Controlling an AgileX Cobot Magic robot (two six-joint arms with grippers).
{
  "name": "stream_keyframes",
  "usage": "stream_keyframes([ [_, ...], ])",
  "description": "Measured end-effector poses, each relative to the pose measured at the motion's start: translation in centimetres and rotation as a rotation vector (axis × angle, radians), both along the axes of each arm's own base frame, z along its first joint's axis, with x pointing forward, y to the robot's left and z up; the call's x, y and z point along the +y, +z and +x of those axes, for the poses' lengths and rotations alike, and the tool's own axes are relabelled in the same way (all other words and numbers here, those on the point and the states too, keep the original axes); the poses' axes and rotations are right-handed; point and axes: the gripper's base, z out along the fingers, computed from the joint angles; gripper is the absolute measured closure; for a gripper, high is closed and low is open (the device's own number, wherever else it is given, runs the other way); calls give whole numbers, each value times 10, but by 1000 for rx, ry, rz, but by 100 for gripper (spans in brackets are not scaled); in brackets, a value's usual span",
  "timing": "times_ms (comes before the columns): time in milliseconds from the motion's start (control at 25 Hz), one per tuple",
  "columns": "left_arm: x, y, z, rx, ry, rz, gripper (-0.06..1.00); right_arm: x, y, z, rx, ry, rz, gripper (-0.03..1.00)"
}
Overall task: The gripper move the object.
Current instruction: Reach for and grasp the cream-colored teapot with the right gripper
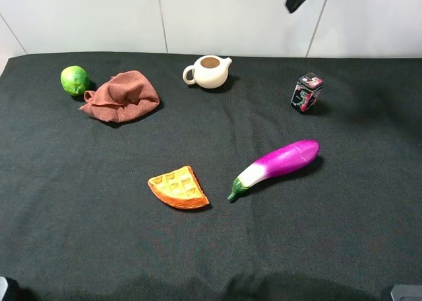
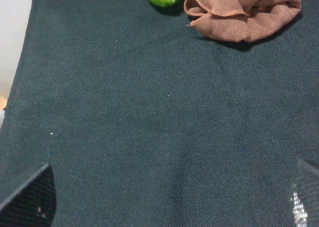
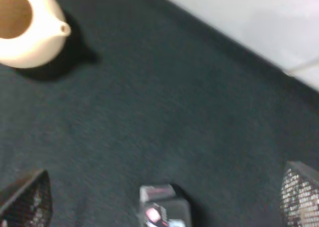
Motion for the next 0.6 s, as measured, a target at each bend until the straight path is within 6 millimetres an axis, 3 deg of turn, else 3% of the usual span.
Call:
stream_keyframes([
  [200, 0, 0, 0, 0, 0, 0, -5, 31, -13, 0, 20, 66, -6, 27],
  [240, 0, 0, 0, 0, 0, 0, -5, 45, -19, 0, 29, 96, -9, 27],
  [600, 0, 0, 0, 0, 0, 0, -5, 93, -38, -5, 59, 208, -25, 27],
])
